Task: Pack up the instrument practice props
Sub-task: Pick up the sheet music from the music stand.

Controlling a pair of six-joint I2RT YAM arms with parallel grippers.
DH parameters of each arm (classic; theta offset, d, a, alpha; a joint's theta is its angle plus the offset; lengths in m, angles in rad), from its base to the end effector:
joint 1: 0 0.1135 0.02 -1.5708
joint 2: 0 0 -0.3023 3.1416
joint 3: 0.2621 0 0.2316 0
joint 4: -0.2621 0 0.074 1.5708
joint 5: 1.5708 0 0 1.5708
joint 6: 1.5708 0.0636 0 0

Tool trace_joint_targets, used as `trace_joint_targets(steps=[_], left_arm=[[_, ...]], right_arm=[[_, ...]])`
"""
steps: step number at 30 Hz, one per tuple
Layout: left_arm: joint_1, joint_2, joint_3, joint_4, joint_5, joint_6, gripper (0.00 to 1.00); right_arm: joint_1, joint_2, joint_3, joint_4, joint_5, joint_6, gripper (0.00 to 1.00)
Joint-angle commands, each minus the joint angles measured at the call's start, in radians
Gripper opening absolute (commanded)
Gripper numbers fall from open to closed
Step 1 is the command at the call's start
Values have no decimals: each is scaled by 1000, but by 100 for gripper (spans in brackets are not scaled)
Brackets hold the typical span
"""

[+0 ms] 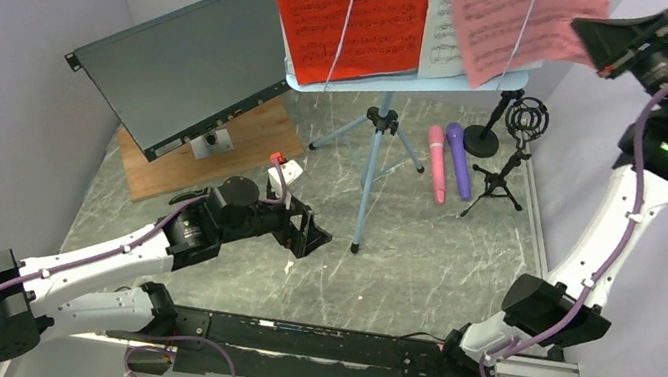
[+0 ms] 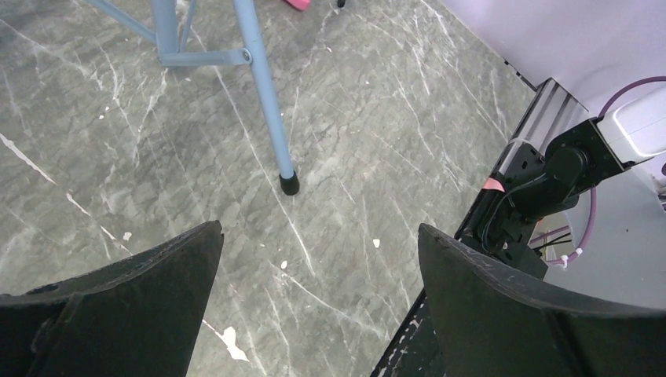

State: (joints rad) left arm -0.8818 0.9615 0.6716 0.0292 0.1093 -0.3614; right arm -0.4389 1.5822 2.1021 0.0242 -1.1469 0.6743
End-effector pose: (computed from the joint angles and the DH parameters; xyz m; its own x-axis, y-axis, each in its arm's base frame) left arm 0.1288 -0.1673 0.3196 -0.4483 -0.0086 -0.8939 0.7225 0.5854 -0.3679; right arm 0.2722 -0.0637 0.6308 0.0344 0.2676 -0.9629 -0.7075 0.6871 0.1656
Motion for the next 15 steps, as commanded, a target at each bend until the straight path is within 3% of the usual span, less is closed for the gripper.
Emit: trace_joint_targets(steps=[1, 5, 15], left_arm=[[3, -4, 29, 11, 17, -11, 99], [4, 1, 31, 12, 19, -8, 99], [3, 7, 34, 15, 23, -4, 99]], right_arm=[[-154, -12, 84, 94, 61, 101, 0], [-266, -2, 122, 151, 75, 181, 0], [-419, -54, 175, -14, 209, 62, 0]])
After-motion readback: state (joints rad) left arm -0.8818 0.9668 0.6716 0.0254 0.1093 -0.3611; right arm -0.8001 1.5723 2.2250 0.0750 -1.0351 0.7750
